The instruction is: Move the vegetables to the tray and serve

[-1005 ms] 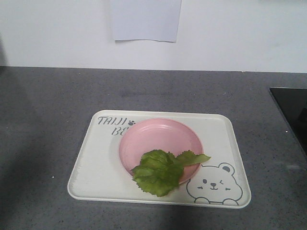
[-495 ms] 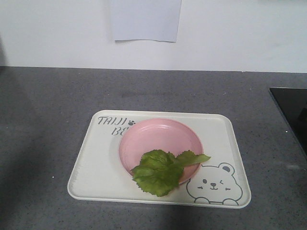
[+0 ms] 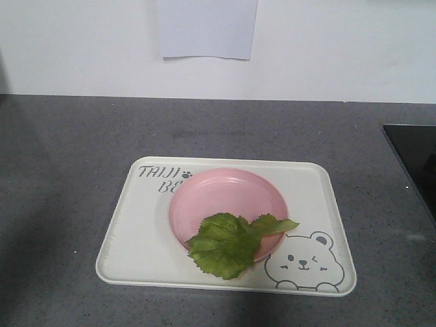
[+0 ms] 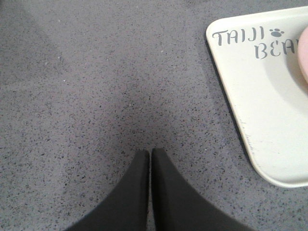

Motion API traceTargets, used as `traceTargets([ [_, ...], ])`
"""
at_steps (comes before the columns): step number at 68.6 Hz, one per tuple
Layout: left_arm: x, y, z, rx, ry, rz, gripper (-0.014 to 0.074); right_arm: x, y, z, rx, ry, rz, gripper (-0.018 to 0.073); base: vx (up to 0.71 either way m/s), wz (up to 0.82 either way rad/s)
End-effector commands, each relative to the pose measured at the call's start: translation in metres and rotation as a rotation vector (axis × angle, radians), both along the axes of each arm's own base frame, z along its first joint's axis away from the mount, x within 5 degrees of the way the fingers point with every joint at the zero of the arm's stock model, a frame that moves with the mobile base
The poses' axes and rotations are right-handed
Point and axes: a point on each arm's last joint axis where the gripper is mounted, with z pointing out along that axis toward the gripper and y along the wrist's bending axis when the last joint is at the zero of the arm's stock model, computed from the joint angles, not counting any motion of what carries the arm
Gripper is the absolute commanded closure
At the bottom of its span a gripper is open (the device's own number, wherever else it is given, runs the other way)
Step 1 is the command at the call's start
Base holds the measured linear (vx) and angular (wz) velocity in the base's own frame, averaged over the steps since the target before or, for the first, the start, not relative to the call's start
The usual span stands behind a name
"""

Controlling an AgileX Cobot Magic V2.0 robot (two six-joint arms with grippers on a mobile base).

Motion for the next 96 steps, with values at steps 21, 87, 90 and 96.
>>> traceTargets([
  [21,-0.053,0.012,-0.070,-0.197,-0.421,0.123,0.0603,0.003,0.000,0.011,-0.004,-0.074,0.004,0.0569,0.00,0.00],
  [87,-0.072,0.013,-0.107,-0.173,-0.656,0.086,0.0602,0.003,0.000,0.010,-0.004,-0.071,0.004,0.0569,0.00,0.00],
  [90,-0.072,0.012,-0.106,-0.172,-0.657,0.080,0.0602,0.003,0.000,0.010,-0.004,-0.070,0.004,0.0569,0.00,0.00],
  [96,-0.072,0.011,-0.106,-0.167,-0.657,0.063,0.0602,0.003,0.000,0.010,-0.004,-0.070,0.004,0.0569,0.00,0.00],
])
